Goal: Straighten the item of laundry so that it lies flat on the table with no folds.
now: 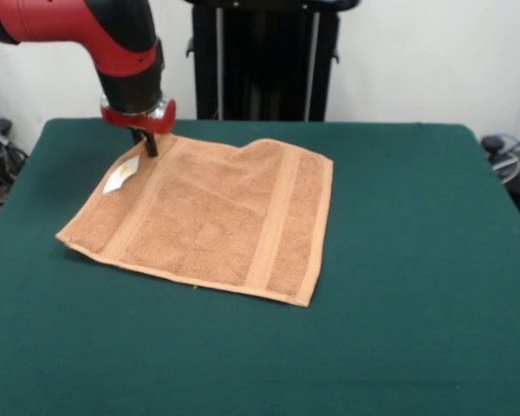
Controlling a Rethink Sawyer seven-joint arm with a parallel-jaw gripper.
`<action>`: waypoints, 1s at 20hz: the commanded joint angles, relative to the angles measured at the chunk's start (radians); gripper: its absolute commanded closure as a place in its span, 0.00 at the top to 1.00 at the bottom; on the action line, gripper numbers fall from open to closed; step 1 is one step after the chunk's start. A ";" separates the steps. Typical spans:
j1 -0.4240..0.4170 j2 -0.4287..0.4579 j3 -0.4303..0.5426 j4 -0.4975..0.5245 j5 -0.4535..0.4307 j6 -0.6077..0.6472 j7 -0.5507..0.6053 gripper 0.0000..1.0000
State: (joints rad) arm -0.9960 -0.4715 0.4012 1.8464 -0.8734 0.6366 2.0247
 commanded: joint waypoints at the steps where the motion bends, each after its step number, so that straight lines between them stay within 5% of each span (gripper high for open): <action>1: 0.041 0.020 0.039 -0.006 -0.066 -0.087 -0.107 0.00; 12: 0.086 -0.010 -0.001 -0.013 -0.099 -0.141 -0.022 0.00; 13: 0.087 -0.011 -0.002 -0.013 -0.100 -0.140 -0.021 1.00; 20: 0.093 -0.014 -0.001 -0.014 -0.100 -0.137 -0.029 1.00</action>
State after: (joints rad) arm -0.9386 -0.4970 0.3873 1.8465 -0.9190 0.6056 2.0247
